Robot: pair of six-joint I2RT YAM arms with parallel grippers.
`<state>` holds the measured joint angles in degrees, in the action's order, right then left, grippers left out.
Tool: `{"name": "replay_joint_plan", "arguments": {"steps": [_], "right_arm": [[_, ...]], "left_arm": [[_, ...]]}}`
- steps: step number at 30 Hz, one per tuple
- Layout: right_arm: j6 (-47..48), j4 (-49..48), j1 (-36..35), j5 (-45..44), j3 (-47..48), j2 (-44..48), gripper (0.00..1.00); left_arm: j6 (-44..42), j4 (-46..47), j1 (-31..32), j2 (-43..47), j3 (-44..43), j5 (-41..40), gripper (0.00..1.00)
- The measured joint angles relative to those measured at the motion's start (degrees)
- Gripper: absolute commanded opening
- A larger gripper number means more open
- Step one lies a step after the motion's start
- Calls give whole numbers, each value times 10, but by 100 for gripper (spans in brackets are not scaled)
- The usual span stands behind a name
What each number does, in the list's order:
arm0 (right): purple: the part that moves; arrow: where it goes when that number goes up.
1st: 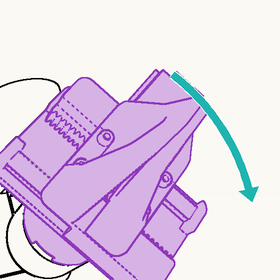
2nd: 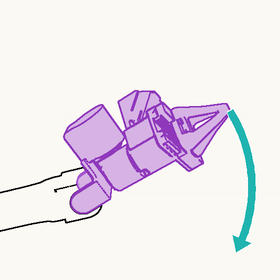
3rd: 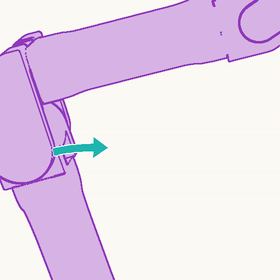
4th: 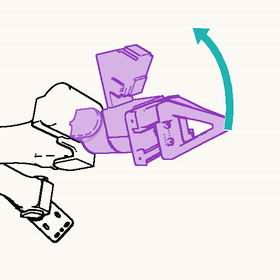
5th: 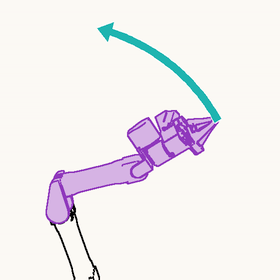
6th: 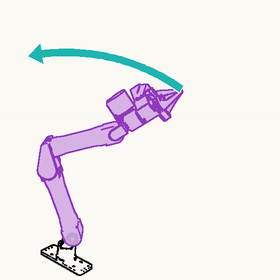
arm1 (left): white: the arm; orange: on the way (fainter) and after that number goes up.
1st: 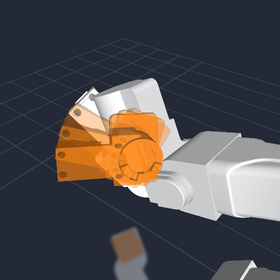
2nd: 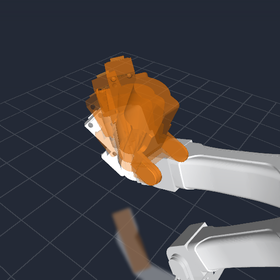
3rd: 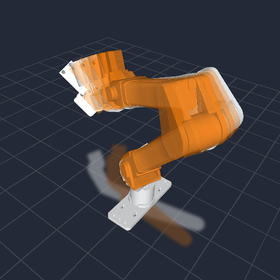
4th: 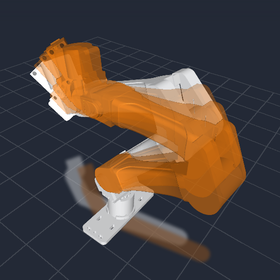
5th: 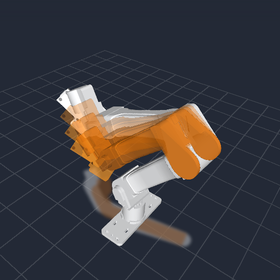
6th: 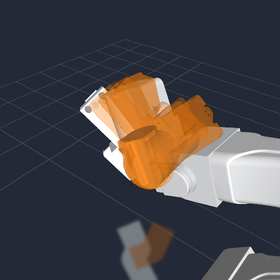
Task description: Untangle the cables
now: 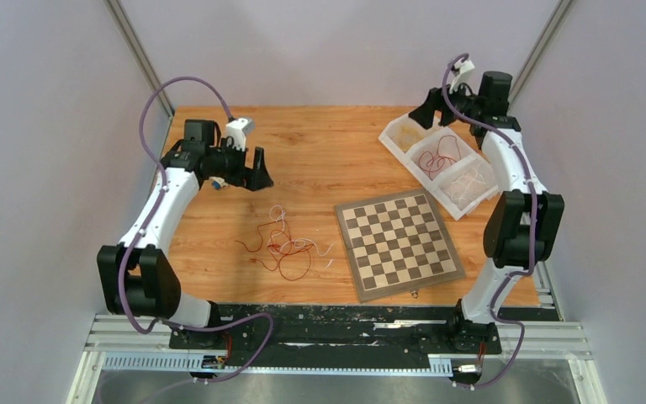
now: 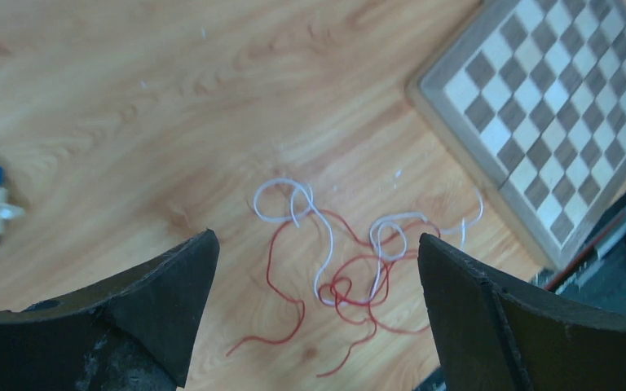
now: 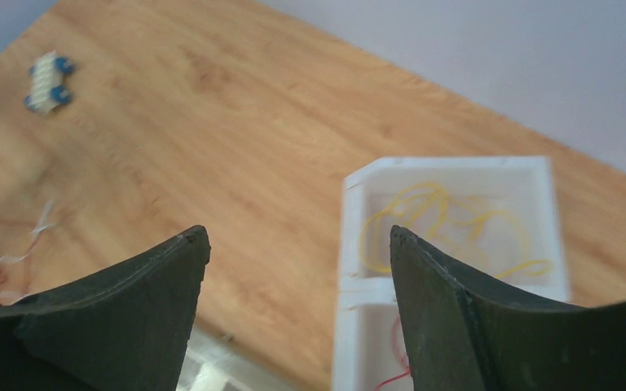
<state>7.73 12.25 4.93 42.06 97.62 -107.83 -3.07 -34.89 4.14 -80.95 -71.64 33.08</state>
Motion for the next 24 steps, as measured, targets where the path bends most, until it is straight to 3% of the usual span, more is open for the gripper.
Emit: {"name": "replay_joint_plan", "arguments": {"steps": [4, 10, 14, 17, 24], "right_arm": [[18, 59, -42, 51, -97, 57, 78], [71, 123, -195, 92, -212, 77, 75], [91, 148, -267, 103, -253, 77, 73], [93, 154, -283, 105, -260, 77, 73], [93, 153, -281, 103, -260, 77, 74]], "left_arm": [[-51, -78, 0, -57, 9, 24, 82], [-75, -142, 0, -130, 71, 87, 59], [-73, -144, 0, -133, 111, 120, 56], [-63, -123, 4, -133, 126, 134, 55], [-37, -69, 14, -157, 140, 127, 66]]}}
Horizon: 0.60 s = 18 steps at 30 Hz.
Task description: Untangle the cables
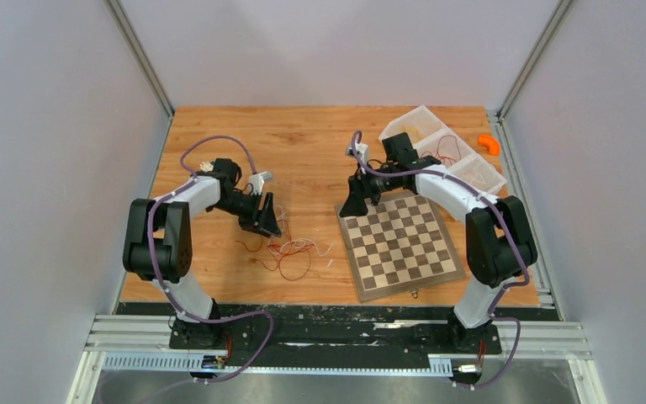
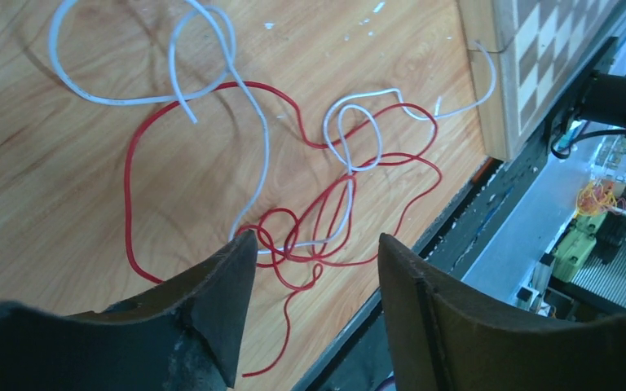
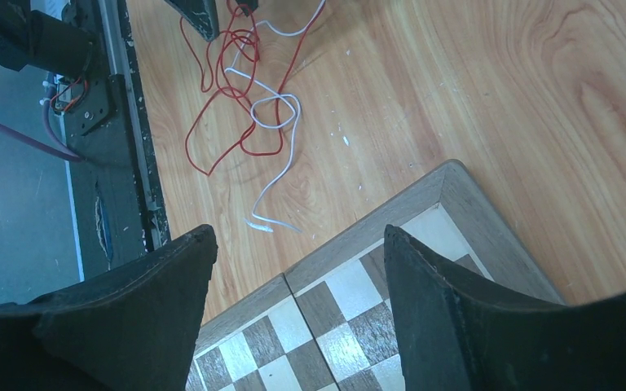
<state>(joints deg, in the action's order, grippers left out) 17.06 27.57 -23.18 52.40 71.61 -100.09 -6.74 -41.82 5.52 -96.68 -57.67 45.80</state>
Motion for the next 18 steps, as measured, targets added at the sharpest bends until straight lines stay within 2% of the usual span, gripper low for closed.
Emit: {"name": "replay_joint_plan", "arguments": {"steps": [4, 5, 6, 7, 8, 9, 11, 13, 16, 18], "right_arm": [[0, 0, 0, 0, 0, 0, 74], [0, 0, 0, 0, 0, 1, 74], [0, 0, 0, 0, 0, 1, 74], [0, 0, 0, 0, 0, 2, 74], [0, 0, 0, 0, 0, 3, 74], [0, 0, 0, -1, 0, 5, 74], [1, 0, 0, -1, 0, 8, 75], [3, 0, 0, -1, 0, 13, 77], [6, -3, 0, 6, 2, 28, 85], [-2, -18, -1, 15, 3, 39, 91]], "left_arm": [[7, 17, 13, -19, 0, -23, 69], [9, 21, 16, -21, 0, -27, 66], [10, 24, 19, -21, 0, -31, 62], [11, 27, 22, -21, 0, -34, 47], [12, 29, 24, -21, 0, -35, 39], [14, 30, 26, -21, 0, -35, 24], [11, 31, 27, -21, 0, -29, 9], [8, 28, 28, -14, 0, -17, 0], [2, 17, 27, 44, 1, 15, 0], [5, 17, 27, 119, -5, 38, 0]]}}
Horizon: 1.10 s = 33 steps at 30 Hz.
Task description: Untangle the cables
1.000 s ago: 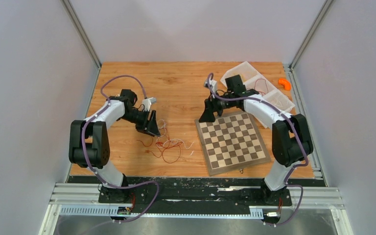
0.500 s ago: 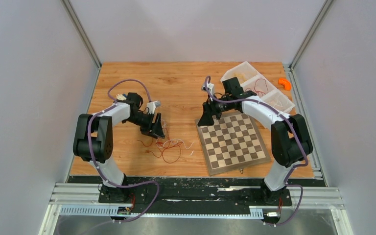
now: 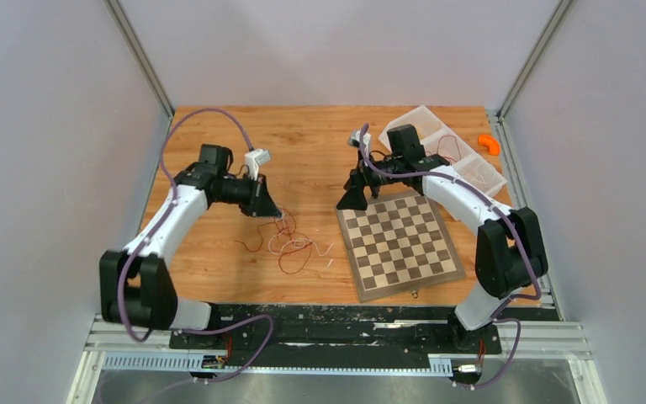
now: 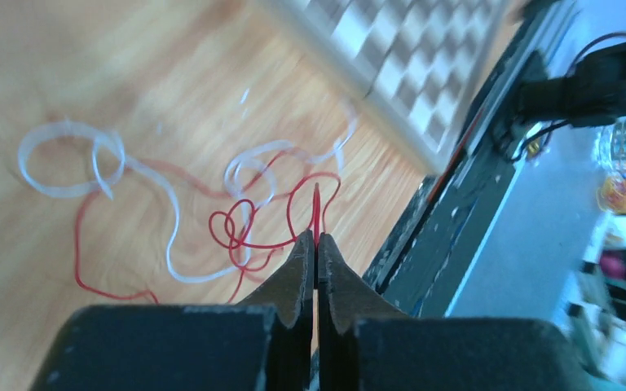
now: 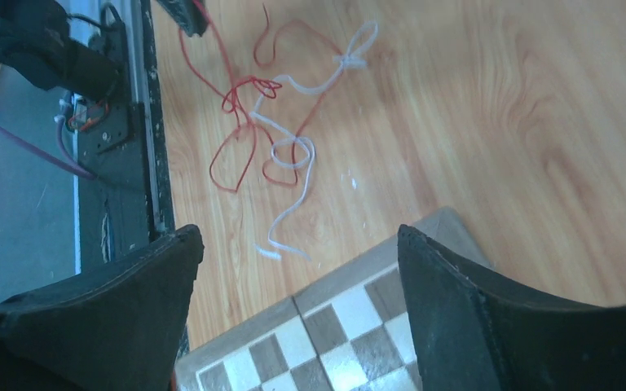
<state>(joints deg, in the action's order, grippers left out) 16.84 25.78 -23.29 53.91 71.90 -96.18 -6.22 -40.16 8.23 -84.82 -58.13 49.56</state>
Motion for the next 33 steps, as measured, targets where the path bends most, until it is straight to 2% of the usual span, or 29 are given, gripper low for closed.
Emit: {"name": "replay_joint_plan", "arguments": {"steps": [4, 7, 9, 11, 14, 19, 23, 27, 33], "right_arm": [[-50, -103, -23, 10, 0, 35, 97], [-84, -212, -69, 11, 3, 57, 100], [-96, -272, -107, 10, 14, 59, 98], [-101, -320, -141, 4, 29, 50, 81], [-116, -396, -181, -6, 53, 15, 49], [-159, -454, -185, -34, 49, -51, 2], [-185, -471, -178, -48, 19, -50, 0], [-204, -466, -174, -59, 20, -21, 0], [-221, -428, -156, -75, 81, 23, 0]], "left_arm": [[36, 25, 0, 129, -50, 41, 0], [73, 45, 0, 163, -102, 64, 0], [96, 60, 0, 165, -133, 75, 0], [121, 72, 0, 164, -154, 83, 0], [163, 92, 0, 161, -185, 91, 0], [239, 150, -19, 159, -243, 101, 0], [297, 198, -64, 160, -260, 104, 0], [318, 224, -93, 160, -260, 98, 0], [343, 267, -148, 183, -209, 55, 0]]}}
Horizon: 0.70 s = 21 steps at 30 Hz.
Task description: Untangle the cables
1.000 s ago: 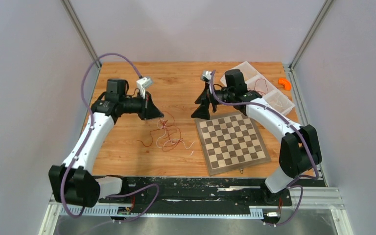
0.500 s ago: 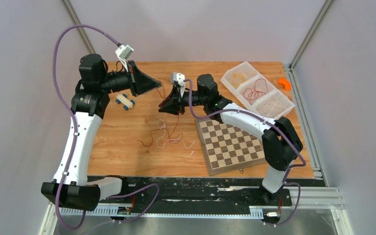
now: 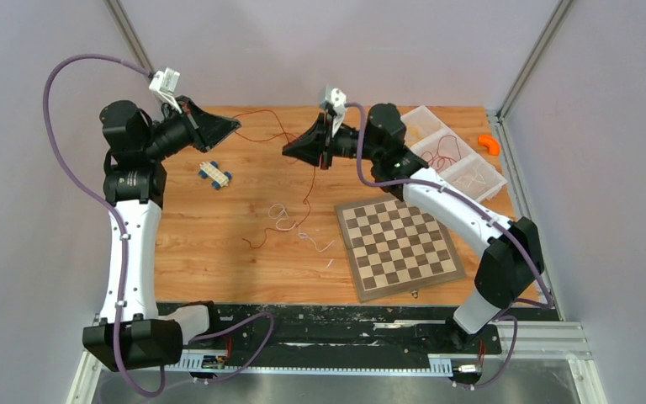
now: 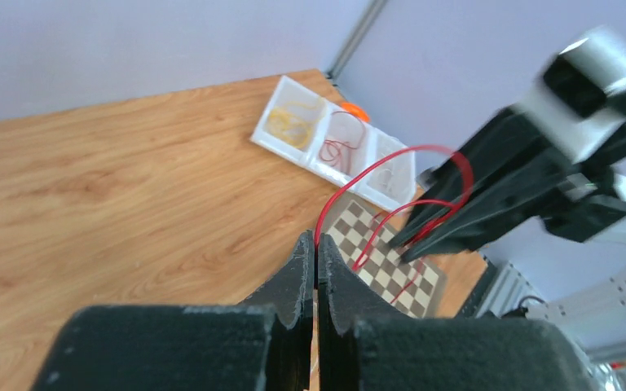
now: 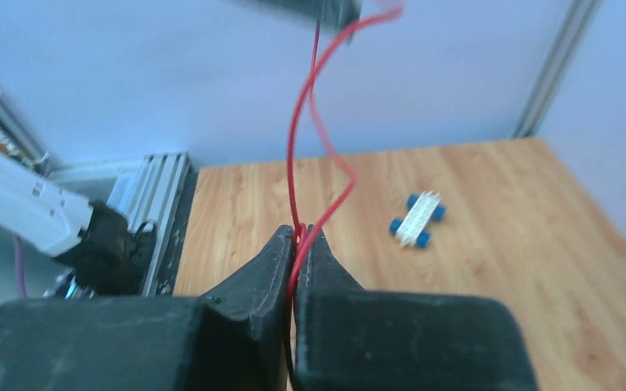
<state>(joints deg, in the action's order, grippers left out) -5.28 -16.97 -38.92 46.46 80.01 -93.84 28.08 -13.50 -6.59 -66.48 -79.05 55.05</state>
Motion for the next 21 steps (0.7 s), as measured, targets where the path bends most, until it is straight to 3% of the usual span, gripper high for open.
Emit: {"name": "replay_joint_plan", "arguments": {"steps": [4, 8, 13, 15, 17, 21], "right_arm": [[-11, 19, 17, -20, 86, 5, 0], [-38, 38, 23, -25, 195, -8, 0], [-78, 43, 17, -22, 288, -43, 0], [-85, 43, 18, -22, 293, -47, 0], [-91, 43, 19, -21, 292, -49, 0], [-95, 43, 19, -18, 292, -51, 0]], "left_arm": [[2, 6, -21, 3, 48, -18, 6], [25, 33, -21, 4, 104, 7, 28], [55, 81, -19, 24, 136, 41, 73], [62, 95, -22, 38, 148, 45, 84], [61, 101, -22, 50, 160, 47, 91], [55, 108, -22, 65, 180, 48, 94]]}}
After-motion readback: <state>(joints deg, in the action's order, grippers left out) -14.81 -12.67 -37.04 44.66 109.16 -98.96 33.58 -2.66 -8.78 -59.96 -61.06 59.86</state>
